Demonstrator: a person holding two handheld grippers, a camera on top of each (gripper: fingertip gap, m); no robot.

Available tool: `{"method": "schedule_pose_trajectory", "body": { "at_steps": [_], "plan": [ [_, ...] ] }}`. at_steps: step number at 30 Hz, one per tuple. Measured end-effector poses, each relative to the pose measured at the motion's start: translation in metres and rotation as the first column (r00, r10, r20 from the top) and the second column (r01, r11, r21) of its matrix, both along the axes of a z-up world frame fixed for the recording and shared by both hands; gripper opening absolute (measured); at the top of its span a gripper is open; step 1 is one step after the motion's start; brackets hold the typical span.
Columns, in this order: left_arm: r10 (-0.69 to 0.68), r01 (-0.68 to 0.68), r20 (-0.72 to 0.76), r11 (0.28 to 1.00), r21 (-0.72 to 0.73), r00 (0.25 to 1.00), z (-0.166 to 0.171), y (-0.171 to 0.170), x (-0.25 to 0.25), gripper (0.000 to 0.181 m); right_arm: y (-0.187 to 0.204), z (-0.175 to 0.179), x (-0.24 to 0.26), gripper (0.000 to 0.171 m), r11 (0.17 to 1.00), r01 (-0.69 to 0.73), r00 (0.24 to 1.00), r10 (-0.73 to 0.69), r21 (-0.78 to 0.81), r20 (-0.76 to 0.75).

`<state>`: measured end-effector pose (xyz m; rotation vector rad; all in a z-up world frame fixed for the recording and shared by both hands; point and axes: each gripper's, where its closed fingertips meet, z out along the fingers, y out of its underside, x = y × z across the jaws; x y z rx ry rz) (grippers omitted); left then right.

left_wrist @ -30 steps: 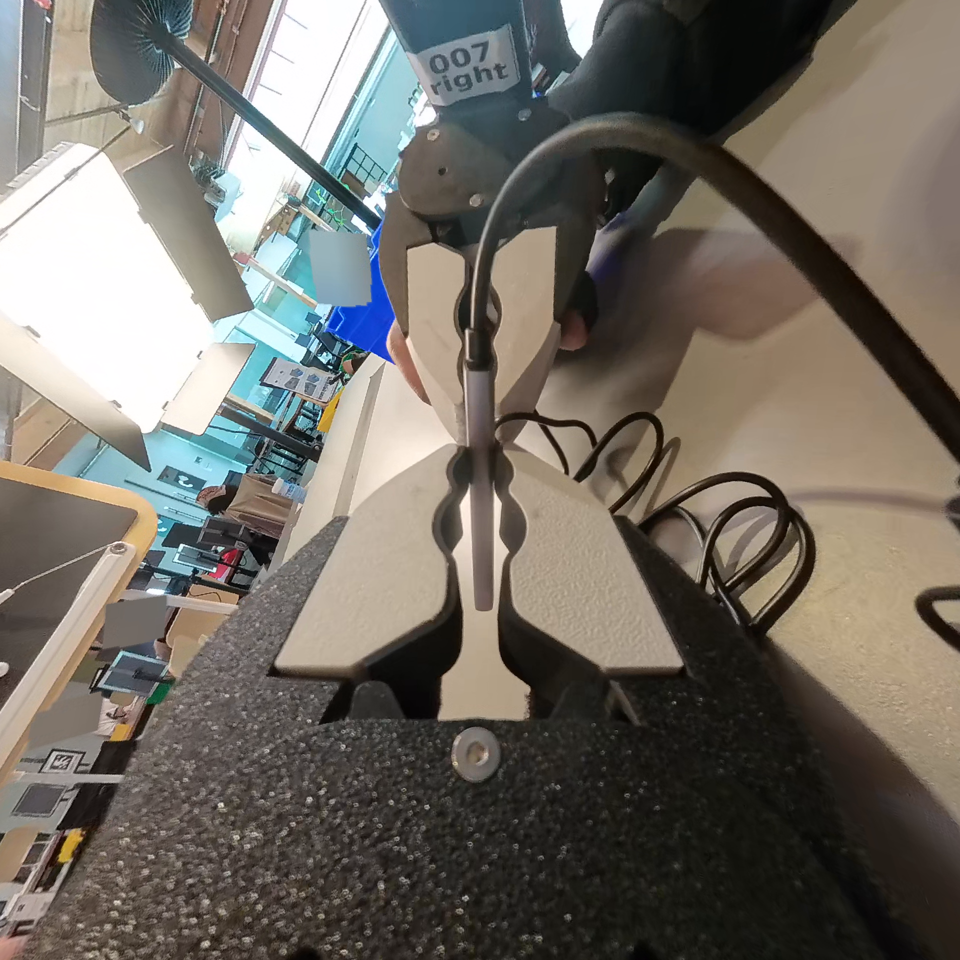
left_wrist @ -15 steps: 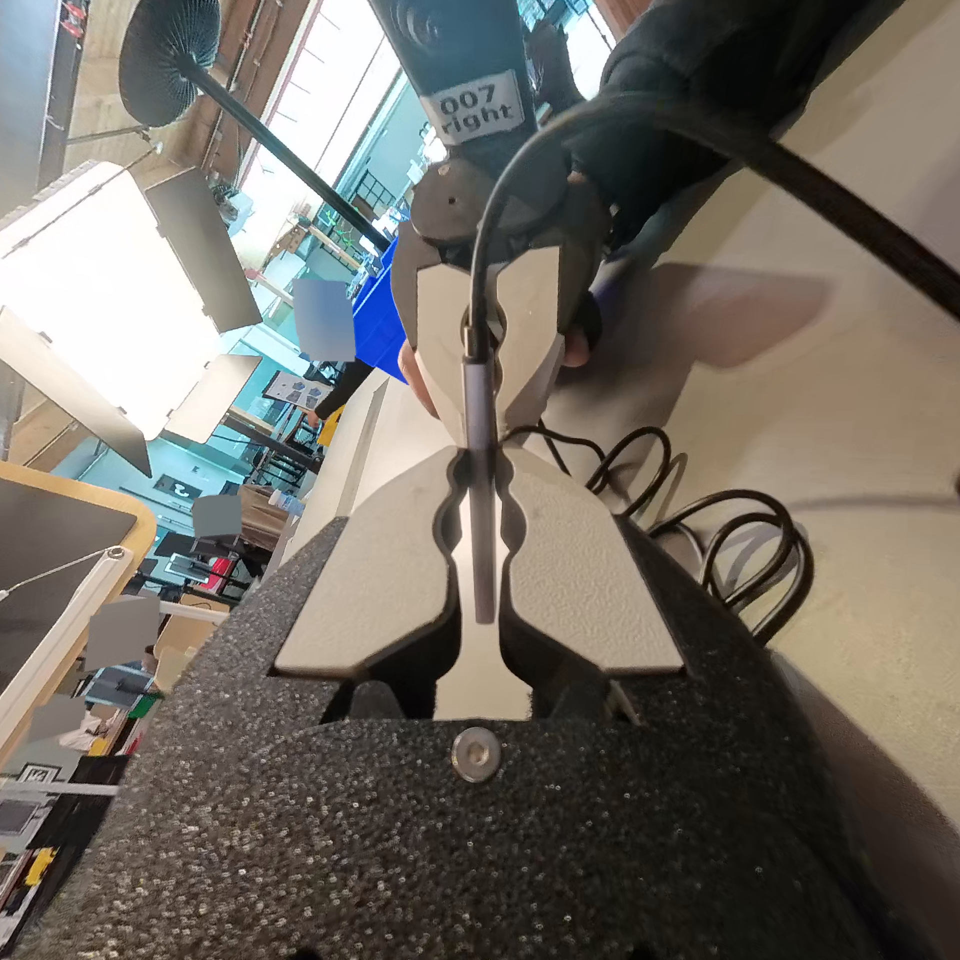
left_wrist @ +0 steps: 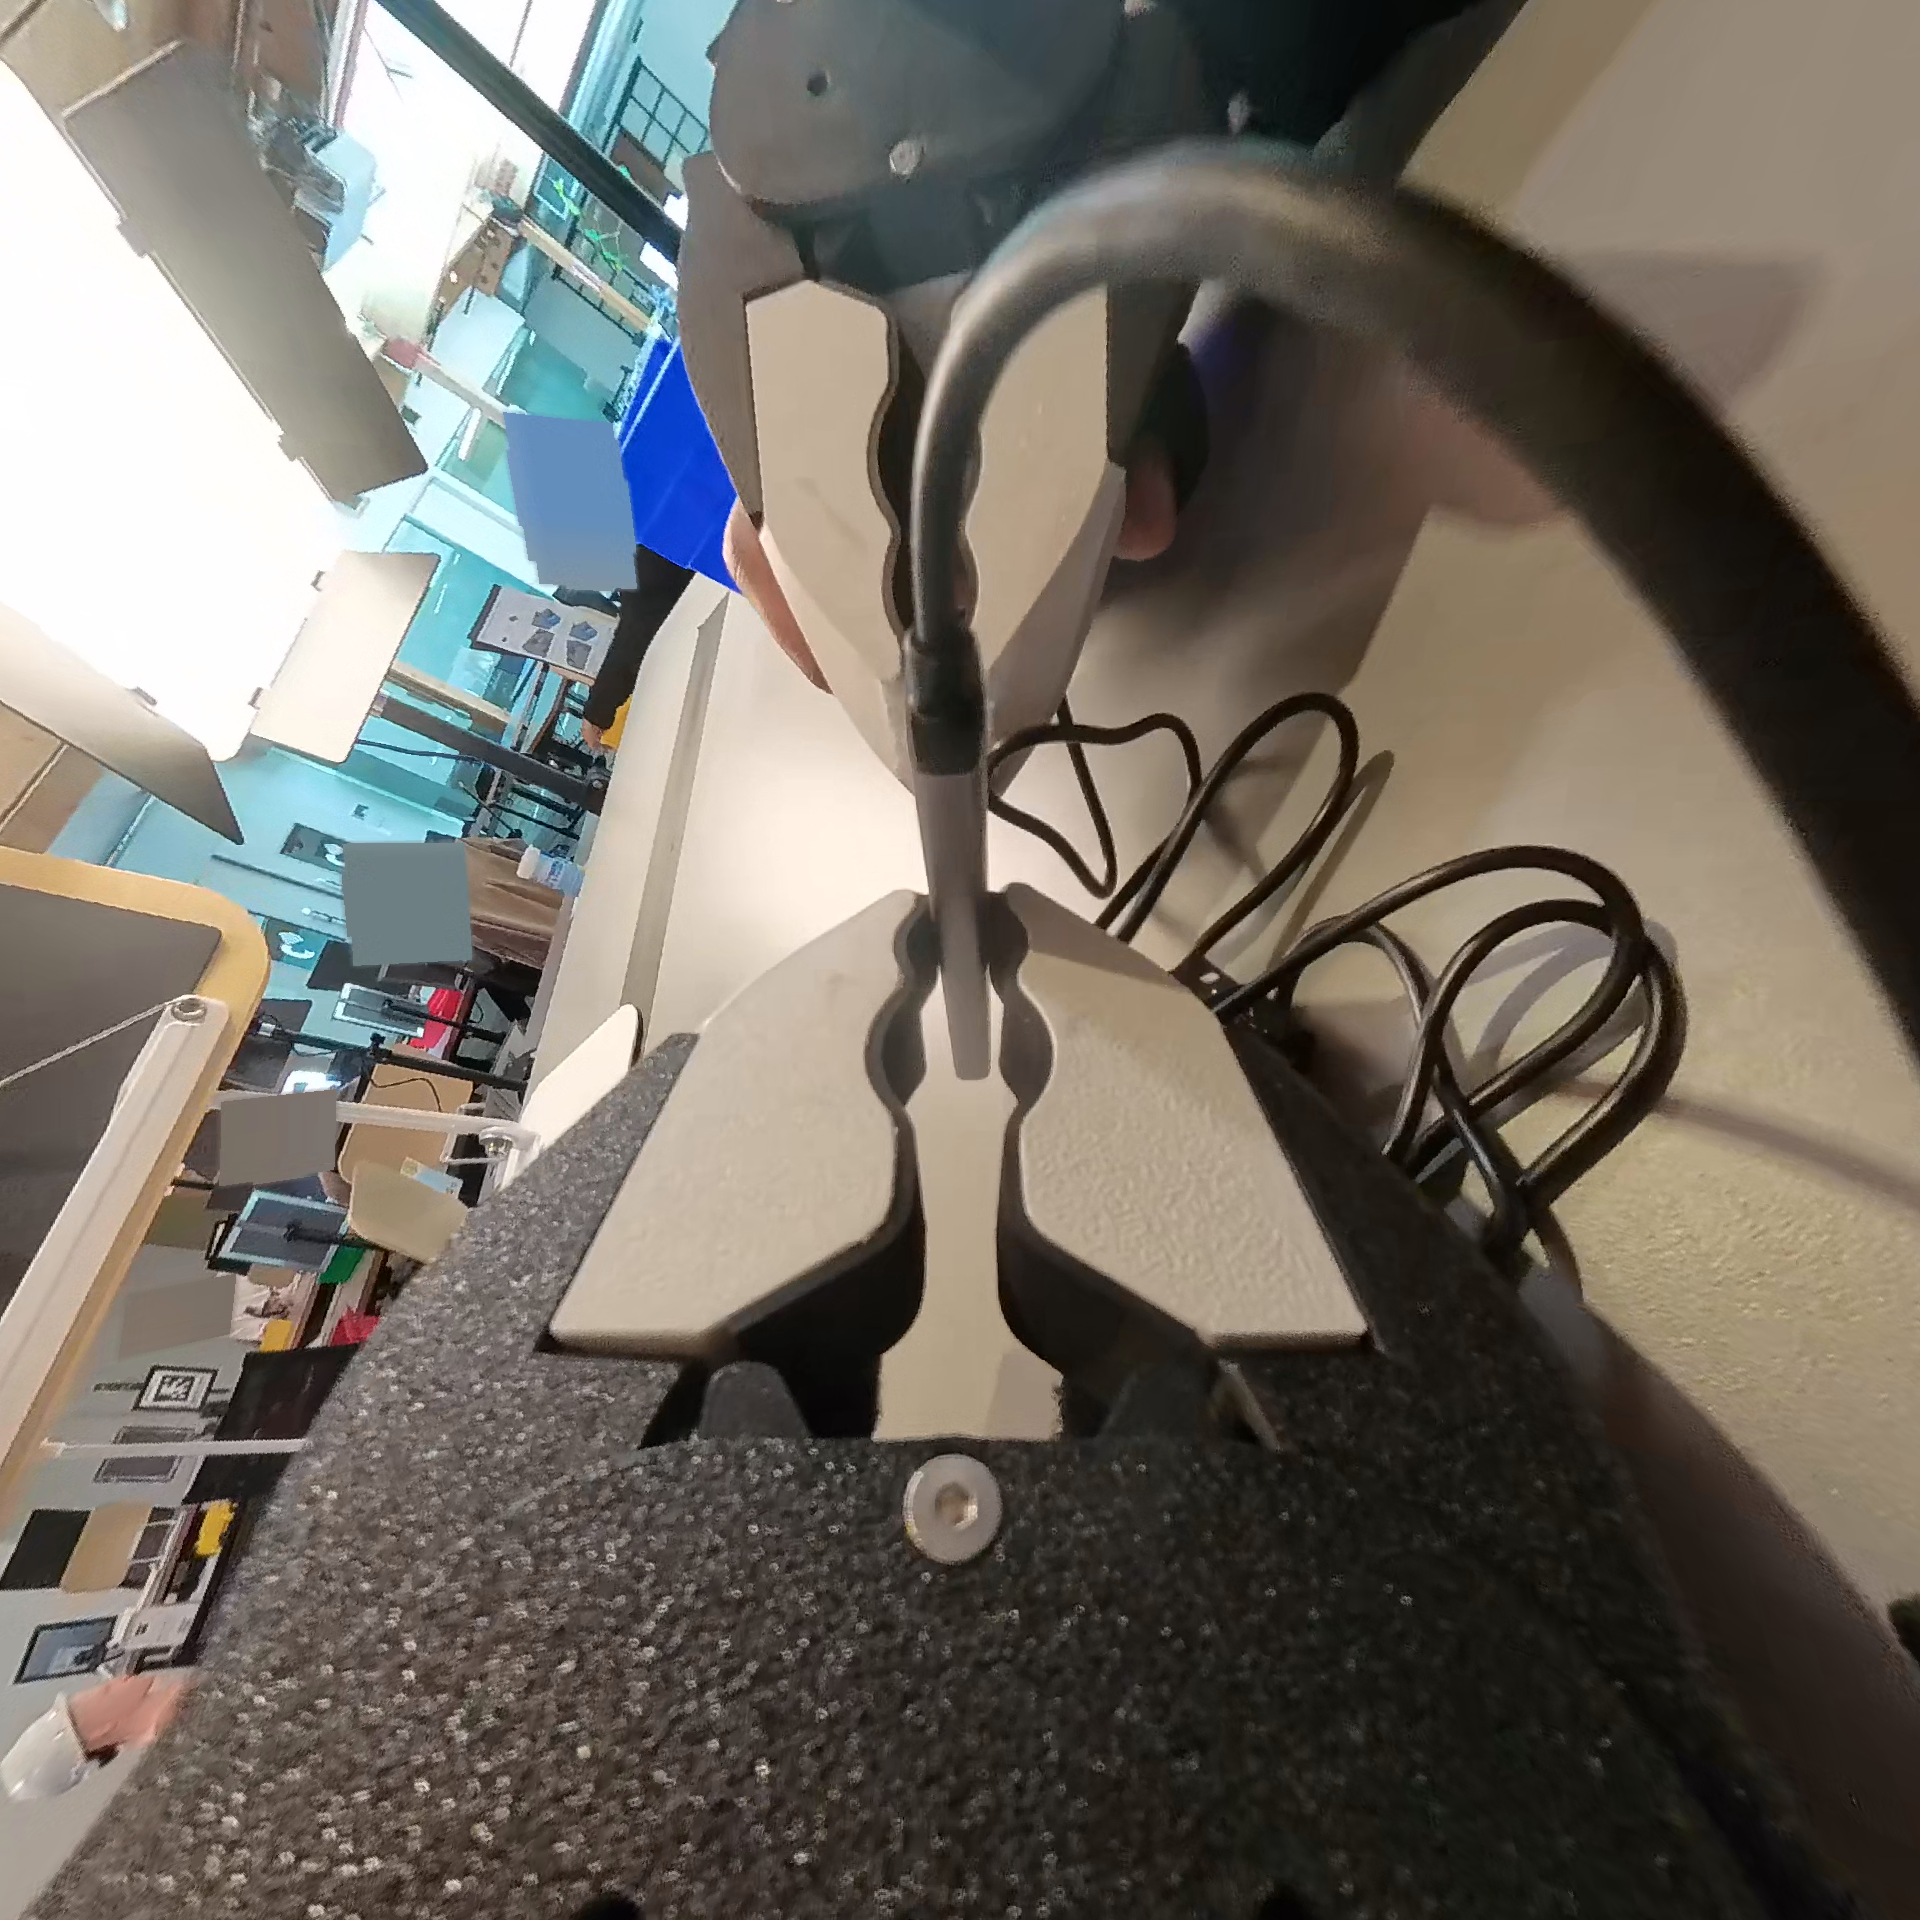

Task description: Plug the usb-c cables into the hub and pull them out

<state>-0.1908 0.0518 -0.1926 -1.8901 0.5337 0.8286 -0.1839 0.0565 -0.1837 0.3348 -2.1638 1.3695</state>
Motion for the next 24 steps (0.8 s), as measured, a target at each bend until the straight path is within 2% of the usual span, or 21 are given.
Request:
{"method": "schedule_pose_trajectory", "body": {
  "at_steps": [14, 24],
  "plan": [
    [0.178, -0.175, 0.016, 0.980, -0.092, 0.984, -0.006, 0.002, -0.017, 0.010, 0.001, -0.001, -0.012, 0.005, 0.995, 0.088, 0.994, -0.085, 0.041, -0.069],
    [0.221, -0.231, -0.074, 0.955, -0.188, 0.972, -0.012, 0.003, -0.021, 0.011, 0.000, -0.006, -0.012, 0.005, 0.988, 0.112, 0.987, -0.098, 0.110, -0.131]
  ]
}}
